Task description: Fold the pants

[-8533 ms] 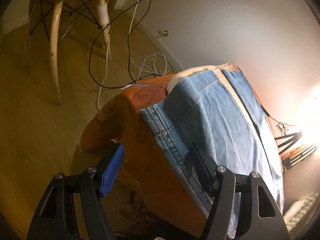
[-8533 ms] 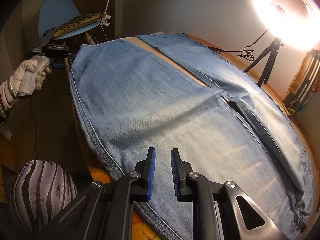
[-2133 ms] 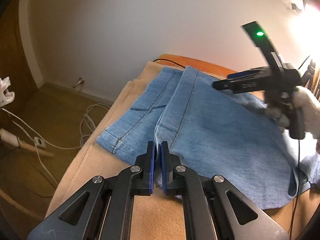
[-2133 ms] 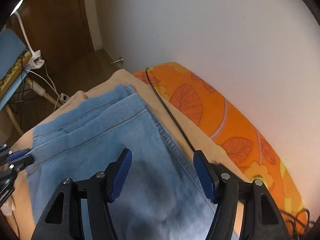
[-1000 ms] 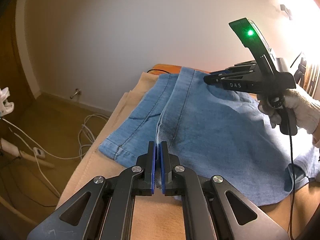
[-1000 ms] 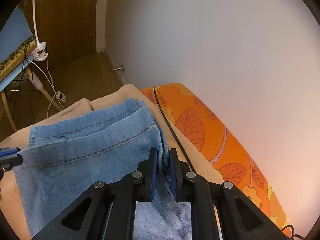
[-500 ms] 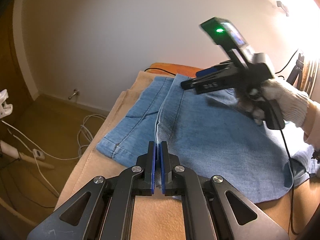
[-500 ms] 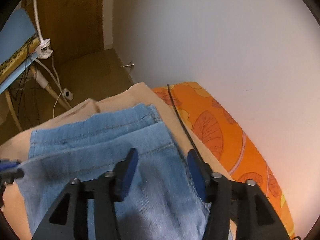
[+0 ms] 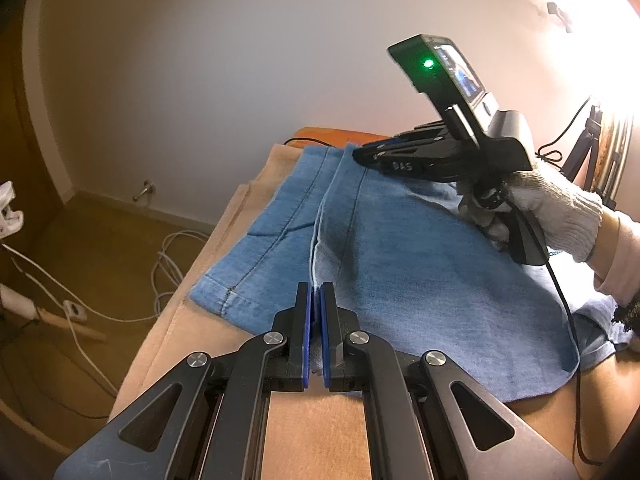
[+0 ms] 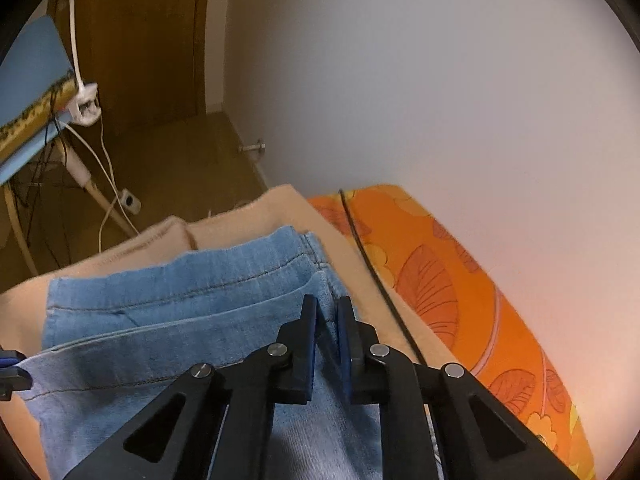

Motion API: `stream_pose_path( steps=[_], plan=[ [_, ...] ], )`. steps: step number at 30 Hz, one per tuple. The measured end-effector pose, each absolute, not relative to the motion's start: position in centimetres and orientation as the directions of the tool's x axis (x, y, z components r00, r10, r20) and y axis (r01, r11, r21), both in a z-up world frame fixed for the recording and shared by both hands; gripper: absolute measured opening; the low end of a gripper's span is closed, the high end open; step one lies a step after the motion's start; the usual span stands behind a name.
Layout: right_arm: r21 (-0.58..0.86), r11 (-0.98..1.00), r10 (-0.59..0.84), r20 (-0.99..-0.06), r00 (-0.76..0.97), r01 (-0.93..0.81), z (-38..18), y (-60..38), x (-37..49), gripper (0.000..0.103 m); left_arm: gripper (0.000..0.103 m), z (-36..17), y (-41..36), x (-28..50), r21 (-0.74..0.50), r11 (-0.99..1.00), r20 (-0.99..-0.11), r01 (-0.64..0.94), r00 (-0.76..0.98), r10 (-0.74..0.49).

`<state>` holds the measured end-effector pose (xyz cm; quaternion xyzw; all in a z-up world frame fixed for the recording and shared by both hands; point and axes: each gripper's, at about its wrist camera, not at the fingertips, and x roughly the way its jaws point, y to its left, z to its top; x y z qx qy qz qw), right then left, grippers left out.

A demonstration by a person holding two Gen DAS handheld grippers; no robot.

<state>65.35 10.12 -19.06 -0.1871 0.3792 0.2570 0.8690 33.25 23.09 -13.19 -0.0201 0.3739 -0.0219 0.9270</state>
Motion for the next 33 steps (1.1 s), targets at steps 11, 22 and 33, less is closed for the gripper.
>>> stream_pose_path(
  steps=[11, 22, 33],
  plan=[
    [-0.188, 0.784, 0.272, -0.753, 0.599, -0.592, -19.1, 11.1, 65.6, 0.006, 0.003, -12.8, 23.2, 33.2, -0.059, 0.998, -0.686, 0.028, 0.725, -0.061],
    [-0.18, 0.822, 0.274, -0.709, 0.65, -0.541, -17.5, 11.0, 66.5, 0.004, 0.003, -12.8, 25.1, 34.2, -0.098, 0.995, -0.689, -0.014, 0.722, -0.058],
    [-0.245, 0.817, 0.236, -0.683, 0.691, -0.522, -16.4, 14.4, 68.5, 0.004, 0.003, -13.7, 27.6, 36.5, -0.052, 0.995, -0.719, -0.088, 0.695, 0.024]
  ],
)
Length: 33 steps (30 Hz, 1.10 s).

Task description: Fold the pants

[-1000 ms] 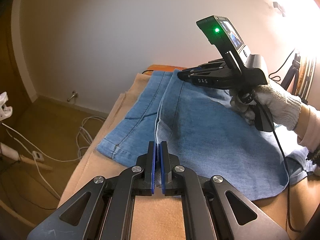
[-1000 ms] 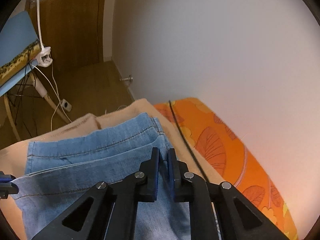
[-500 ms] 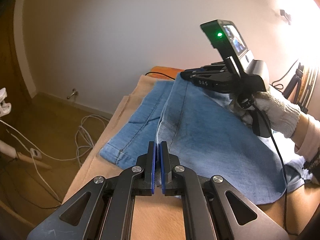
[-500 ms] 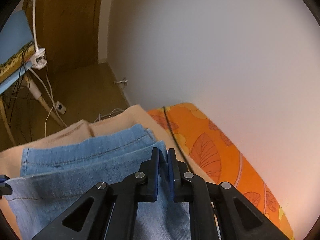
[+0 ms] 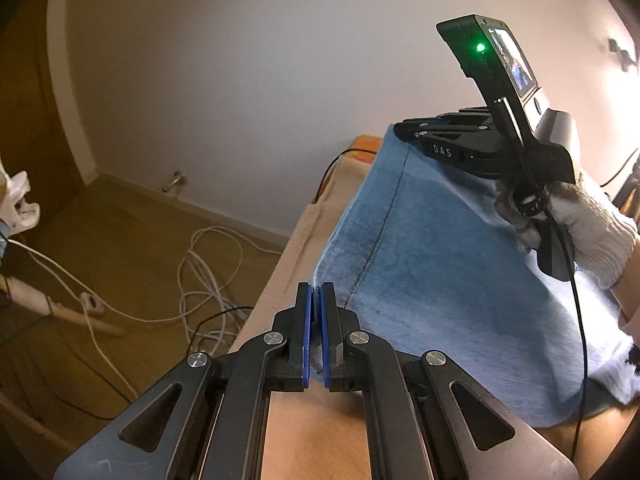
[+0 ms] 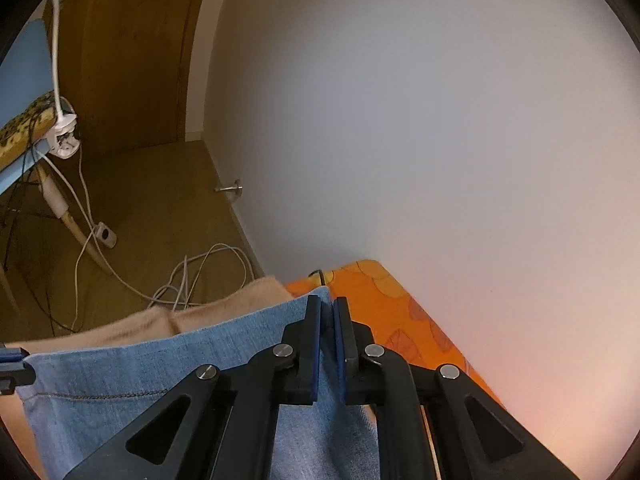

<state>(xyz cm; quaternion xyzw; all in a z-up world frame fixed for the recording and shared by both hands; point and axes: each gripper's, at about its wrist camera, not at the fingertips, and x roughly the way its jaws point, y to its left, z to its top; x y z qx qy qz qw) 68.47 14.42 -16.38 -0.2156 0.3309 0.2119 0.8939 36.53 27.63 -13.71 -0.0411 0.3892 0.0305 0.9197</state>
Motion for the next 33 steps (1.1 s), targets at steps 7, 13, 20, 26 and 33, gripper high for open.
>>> stream_pose_path(
  steps=[7, 13, 20, 26, 33],
  plan=[
    [-0.281, 0.807, 0.165, -0.737, 0.656, -0.519, -19.4, 14.8, 69.1, 0.004, 0.003, -15.2, 27.3, 37.4, -0.003, 0.995, -0.749, -0.095, 0.66, 0.061],
    [-0.26, 0.814, 0.193, -0.722, 0.665, -0.519, -16.7, 13.6, 67.3, 0.048, 0.01, -14.2, 28.2, 37.1, 0.006, 0.989, -0.744, -0.151, 0.66, 0.105],
    [-0.216, 0.81, 0.263, -0.698, 0.666, -0.546, -11.8, 10.4, 60.8, 0.061, 0.01, -10.2, 28.3, 34.2, -0.019, 0.983, -0.709, -0.185, 0.696, 0.118],
    [-0.156, 0.824, 0.308, -0.683, 0.662, -0.544, -6.6, 4.6, 52.6, 0.064, 0.01, -4.9, 25.8, 30.1, -0.033, 0.991, -0.661, -0.132, 0.746, 0.077],
    [-0.123, 0.889, 0.263, -0.652, 0.711, -0.442, 0.5, -7.3, 40.6, 0.068, 0.01, 1.9, 18.5, 24.8, -0.036, 0.999, -0.59, -0.004, 0.807, -0.018]
  ],
)
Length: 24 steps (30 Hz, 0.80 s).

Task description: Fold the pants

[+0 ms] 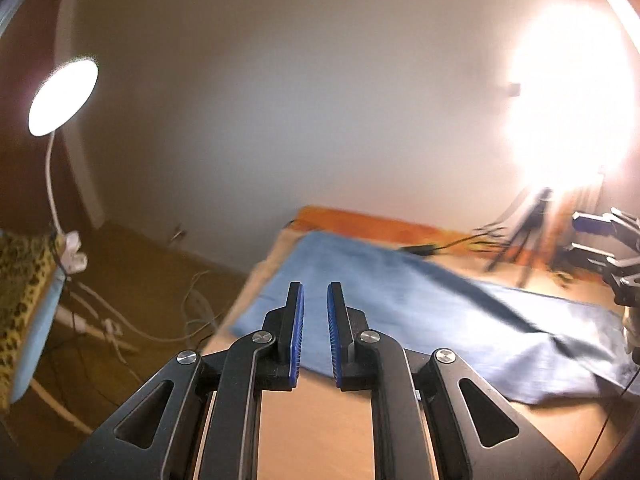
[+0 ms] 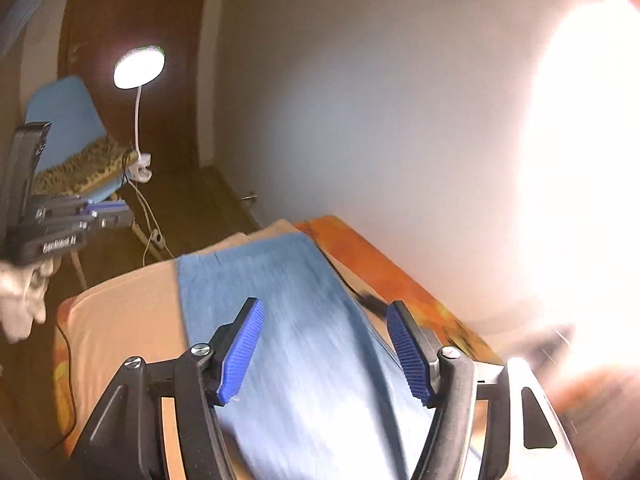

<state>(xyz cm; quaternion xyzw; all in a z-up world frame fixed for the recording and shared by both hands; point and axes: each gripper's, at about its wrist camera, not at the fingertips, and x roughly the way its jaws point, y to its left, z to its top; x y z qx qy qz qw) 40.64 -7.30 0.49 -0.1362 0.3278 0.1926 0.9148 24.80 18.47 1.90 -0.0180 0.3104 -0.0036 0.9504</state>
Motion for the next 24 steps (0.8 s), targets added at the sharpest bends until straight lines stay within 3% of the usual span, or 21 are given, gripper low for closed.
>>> stream_pose_path(
  steps=[11, 24],
  plan=[
    [-0.107, 0.984, 0.039, -0.652, 0.757, -0.143, 4.2, -29.5, 21.1, 0.07, 0.011, 3.3, 2.5, 19.2, -0.08, 0.963, -0.588, 0.257, 0.768, -0.254],
    [-0.043, 0.998, -0.07, -0.69, 0.72, 0.056, 1.7, -45.1, 2.2, 0.07, 0.011, -2.0, -13.1, 15.7, -0.105, 0.886, -0.675, 0.451, 0.622, -0.397]
  ],
)
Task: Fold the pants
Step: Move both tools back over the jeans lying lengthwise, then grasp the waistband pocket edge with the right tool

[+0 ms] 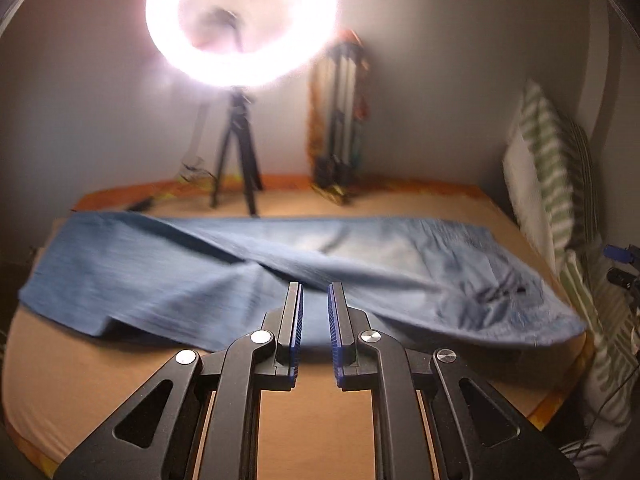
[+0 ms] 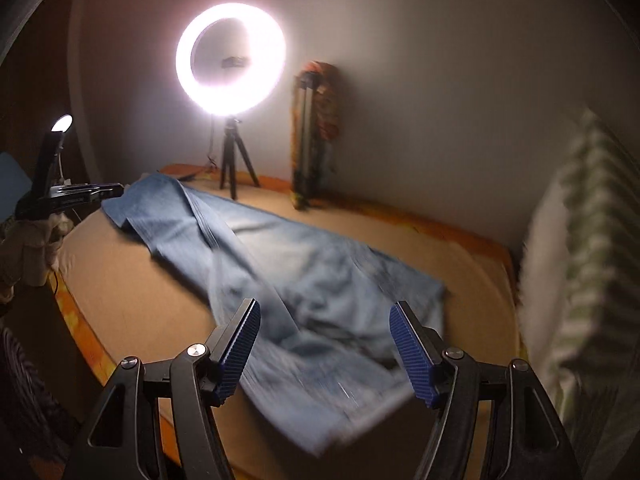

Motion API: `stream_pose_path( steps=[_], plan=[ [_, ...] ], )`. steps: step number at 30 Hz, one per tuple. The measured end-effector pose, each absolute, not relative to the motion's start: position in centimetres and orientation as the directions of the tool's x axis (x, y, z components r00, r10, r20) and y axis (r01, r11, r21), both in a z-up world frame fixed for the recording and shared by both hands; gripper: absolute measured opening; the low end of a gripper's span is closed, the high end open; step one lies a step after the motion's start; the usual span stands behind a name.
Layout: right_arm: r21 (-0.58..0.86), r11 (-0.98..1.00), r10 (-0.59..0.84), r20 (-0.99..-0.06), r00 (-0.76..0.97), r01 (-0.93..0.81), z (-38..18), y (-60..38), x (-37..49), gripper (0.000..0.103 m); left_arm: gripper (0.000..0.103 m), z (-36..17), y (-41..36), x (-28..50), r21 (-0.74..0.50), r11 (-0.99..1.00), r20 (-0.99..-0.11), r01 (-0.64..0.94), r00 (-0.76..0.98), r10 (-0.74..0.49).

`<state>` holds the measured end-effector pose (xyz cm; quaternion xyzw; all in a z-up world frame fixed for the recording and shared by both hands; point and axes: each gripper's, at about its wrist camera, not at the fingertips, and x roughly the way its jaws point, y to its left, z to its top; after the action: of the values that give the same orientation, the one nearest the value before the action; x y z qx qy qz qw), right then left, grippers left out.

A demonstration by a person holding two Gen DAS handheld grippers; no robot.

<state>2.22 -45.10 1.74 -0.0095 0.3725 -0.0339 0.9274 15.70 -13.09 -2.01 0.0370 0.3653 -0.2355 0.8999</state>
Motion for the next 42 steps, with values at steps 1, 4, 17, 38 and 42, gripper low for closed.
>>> stream_pose_path(
  steps=[1, 4, 17, 38, 42],
  plan=[
    [-0.036, 0.998, -0.067, -0.692, 0.719, 0.059, 1.4, -46.1, 1.1, 0.07, 0.011, -2.5, -13.9, 15.4, -0.095, 0.884, -0.685, 0.457, 0.614, -0.391],
    [-0.016, 0.999, -0.048, -0.697, 0.716, 0.051, -0.1, -48.0, -1.5, 0.069, 0.011, -3.8, -15.3, 15.2, -0.094, 0.879, -0.708, 0.468, 0.589, -0.389],
    [-0.203, 0.955, -0.007, -0.745, 0.667, -0.216, -6.8, -45.1, -2.0, 0.069, 0.011, -8.4, -16.6, 16.7, -0.067, 0.904, -0.779, 0.422, 0.544, -0.312],
    [-0.341, 0.934, -0.162, -0.674, 0.72, -0.109, -3.8, -49.8, 8.6, 0.004, 0.011, -11.2, -16.0, 19.9, -0.002, 0.926, -0.807, 0.377, 0.547, -0.224],
    [-0.311, 0.95, -0.245, -0.664, 0.706, 0.037, -3.2, -54.5, 13.2, 0.003, 0.011, -11.4, -15.8, 20.5, 0.016, 0.929, -0.805, 0.37, 0.556, -0.207]
  ],
)
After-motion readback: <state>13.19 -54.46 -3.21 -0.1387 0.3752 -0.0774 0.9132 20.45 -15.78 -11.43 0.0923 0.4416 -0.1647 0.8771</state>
